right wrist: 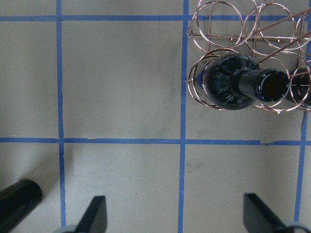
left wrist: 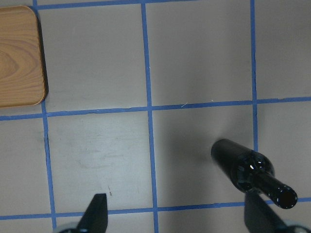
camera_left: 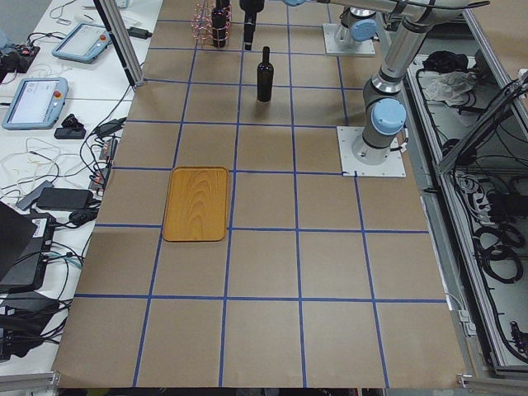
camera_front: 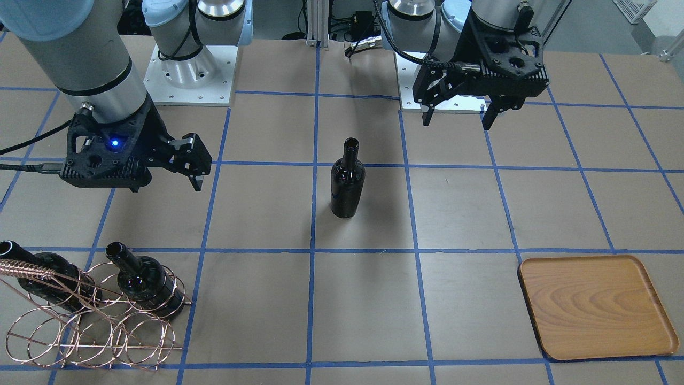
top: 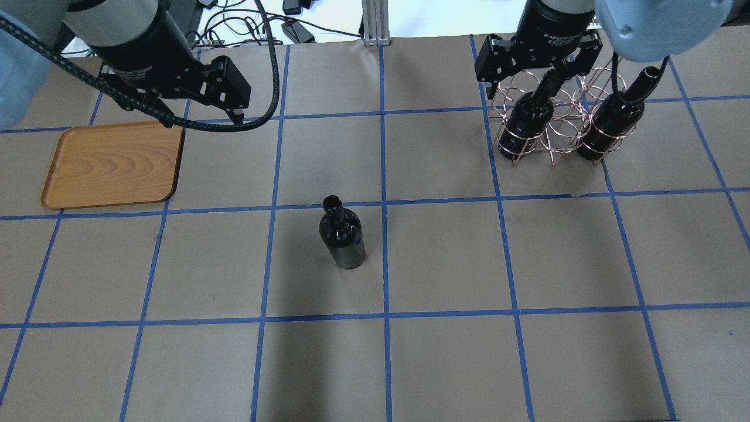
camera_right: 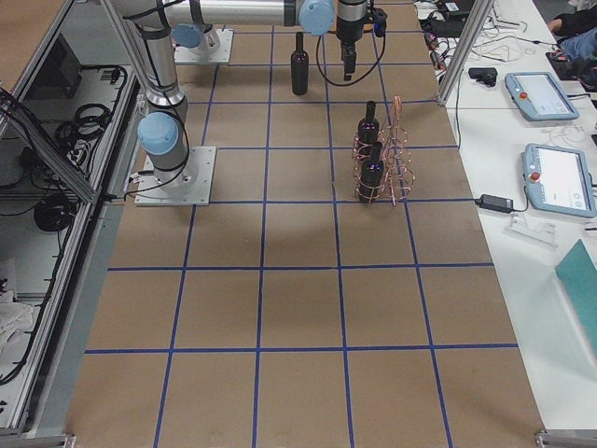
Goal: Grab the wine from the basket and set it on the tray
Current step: 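Open the right gripper and withdraw it back above the wine rack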
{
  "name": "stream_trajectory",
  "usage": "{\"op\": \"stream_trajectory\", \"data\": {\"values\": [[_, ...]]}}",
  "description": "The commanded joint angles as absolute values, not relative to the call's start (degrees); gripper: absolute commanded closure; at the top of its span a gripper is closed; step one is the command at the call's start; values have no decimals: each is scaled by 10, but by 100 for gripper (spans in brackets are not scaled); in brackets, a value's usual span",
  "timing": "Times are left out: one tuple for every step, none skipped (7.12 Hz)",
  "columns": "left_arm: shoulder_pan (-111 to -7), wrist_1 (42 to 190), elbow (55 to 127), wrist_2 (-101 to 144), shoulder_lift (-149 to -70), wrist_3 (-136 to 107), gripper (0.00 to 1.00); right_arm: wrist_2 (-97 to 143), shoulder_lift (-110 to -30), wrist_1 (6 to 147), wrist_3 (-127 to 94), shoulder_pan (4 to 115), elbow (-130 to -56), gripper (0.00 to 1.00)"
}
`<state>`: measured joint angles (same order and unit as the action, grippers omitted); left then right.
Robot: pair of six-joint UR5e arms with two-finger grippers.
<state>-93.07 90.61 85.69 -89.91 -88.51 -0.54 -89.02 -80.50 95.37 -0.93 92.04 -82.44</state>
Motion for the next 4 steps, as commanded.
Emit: {"op": "stream_trajectory", "data": {"values": [[-931, 907, 857, -899, -885, -5, 0, -897, -805, 954, 23, 912, -827, 0], [-931, 906, 857, -899, -885, -5, 0, -904, -816, 945, 33, 903, -827, 0], [-931, 907, 857, -899, -885, -5, 0, -916, -819, 945, 37, 894, -836, 0], [-931, 907, 857, -899, -885, -5, 0, -915, -828, 944, 45, 892, -845, 0]]}}
